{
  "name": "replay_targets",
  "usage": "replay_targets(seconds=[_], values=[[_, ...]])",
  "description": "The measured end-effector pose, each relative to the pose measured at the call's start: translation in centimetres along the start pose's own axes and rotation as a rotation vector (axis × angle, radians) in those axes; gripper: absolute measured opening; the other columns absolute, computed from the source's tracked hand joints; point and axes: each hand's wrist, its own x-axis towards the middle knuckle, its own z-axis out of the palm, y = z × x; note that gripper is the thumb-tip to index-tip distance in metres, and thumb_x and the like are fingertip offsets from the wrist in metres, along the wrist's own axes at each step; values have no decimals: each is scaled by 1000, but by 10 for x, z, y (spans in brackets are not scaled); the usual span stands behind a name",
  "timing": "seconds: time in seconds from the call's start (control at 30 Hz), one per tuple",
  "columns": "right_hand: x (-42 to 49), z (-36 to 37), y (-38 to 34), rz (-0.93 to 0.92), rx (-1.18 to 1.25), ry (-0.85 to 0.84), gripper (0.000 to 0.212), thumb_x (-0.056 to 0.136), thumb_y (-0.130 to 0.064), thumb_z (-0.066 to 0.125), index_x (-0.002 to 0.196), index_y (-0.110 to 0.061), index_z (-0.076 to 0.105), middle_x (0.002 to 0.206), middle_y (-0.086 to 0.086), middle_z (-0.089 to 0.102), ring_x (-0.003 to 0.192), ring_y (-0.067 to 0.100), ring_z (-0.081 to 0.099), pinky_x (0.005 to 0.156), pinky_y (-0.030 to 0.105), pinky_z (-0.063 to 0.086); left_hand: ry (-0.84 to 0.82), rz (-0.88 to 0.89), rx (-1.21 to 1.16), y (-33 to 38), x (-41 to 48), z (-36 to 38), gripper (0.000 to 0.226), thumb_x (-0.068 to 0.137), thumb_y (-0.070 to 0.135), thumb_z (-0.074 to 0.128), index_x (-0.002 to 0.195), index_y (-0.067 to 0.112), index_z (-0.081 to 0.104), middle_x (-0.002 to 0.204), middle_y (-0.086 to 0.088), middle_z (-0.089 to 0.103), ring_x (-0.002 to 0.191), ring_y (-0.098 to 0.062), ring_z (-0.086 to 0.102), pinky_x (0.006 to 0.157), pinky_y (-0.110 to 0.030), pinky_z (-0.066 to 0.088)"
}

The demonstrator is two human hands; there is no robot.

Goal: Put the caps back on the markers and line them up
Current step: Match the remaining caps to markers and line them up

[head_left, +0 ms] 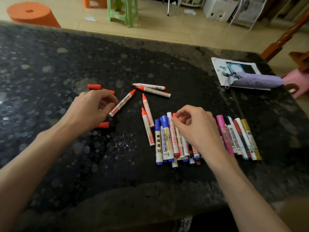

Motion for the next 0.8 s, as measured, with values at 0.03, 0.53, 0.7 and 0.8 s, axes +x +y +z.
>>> replay_targets(seconds=[0.03,0.53,0.7,0.8], values=[[2,6,-9,-38,5,-13,14,94,-47,71,102,-35,69,89,-15,64,85,2,59,73,28,52,-14,-21,23,-4,0,-3,15,91,23,69,93,38,70,90,10,70,88,-16,66,82,-36,50],[0,56,-81,-130,-310,-103,30,95,-50,70,106,-23,65,103,3,70,101,24,64,69,35,40,-264,43,171,-40,-18,-17,17,84,49,75,91,43,61,85,22,54,84,-6,56,71,-30,39],[-7,65,-85,-163,-219,-200,26,93,-50,70,105,-28,65,96,-4,70,96,19,66,75,37,52,-262,-12,-11,-31,-20,-22,17,82,48,80,89,43,65,84,23,68,82,4,66,77,-23,49],[-5,58,-84,-166,-30,-282,20,91,-47,71,104,-32,66,92,-11,67,92,10,62,77,34,53,-283,-58,-22,-30,-21,-22,21,79,47,83,85,45,62,88,21,68,81,3,68,81,-27,54]])
